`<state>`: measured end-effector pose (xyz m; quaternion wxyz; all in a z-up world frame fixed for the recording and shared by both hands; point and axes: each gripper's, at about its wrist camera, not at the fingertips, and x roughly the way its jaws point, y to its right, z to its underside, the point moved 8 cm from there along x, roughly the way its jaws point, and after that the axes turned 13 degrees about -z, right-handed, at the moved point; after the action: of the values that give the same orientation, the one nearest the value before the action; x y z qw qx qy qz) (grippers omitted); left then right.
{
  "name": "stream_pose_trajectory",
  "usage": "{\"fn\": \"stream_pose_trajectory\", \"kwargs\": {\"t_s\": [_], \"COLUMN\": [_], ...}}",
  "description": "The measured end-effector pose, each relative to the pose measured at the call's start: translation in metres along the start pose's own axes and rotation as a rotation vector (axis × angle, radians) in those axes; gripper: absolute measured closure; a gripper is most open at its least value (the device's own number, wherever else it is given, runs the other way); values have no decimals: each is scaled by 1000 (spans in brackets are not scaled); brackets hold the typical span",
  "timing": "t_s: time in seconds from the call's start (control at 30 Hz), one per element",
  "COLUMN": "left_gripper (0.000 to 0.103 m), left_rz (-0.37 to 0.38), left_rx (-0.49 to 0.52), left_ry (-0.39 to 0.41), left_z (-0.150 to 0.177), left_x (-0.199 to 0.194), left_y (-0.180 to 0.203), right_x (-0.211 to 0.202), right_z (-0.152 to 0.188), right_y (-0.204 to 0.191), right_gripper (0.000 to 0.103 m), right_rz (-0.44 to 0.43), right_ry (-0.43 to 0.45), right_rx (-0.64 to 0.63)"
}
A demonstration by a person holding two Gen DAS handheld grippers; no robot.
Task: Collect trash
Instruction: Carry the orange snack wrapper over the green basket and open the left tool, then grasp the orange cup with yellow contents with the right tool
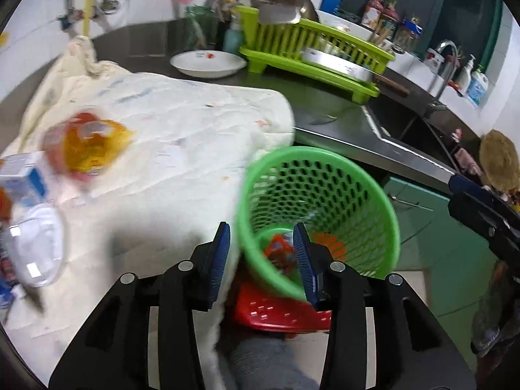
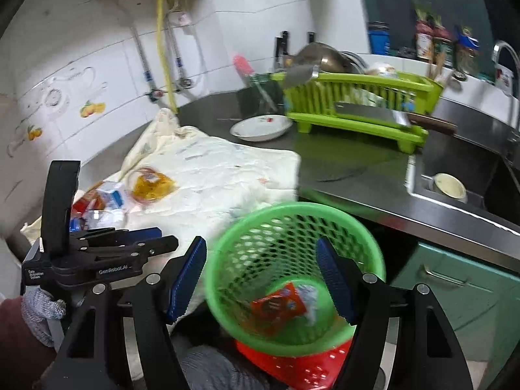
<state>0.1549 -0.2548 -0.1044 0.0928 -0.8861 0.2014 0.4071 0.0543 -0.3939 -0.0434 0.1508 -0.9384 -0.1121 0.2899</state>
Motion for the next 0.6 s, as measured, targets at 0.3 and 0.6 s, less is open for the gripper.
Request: {"fn": "stream_pose_trajectory", "kwargs": {"t_s": [0.3,0.6], "left_gripper": [62,61], "left_rz": [-128,-195], "left_rx": [-85,-199], "left_ry": [35,27], "left_z": [17,37], "left_x": [-47,-62], "left_y": [-104,-176], "right_x": [70,161], "right_z": [-14,-47], "right_y": [-59,-113], "right_gripper": [37,40], "right_rz": [-128,-250], "right_ry": [-42,-111], "right_rx": [-37,-153]}}
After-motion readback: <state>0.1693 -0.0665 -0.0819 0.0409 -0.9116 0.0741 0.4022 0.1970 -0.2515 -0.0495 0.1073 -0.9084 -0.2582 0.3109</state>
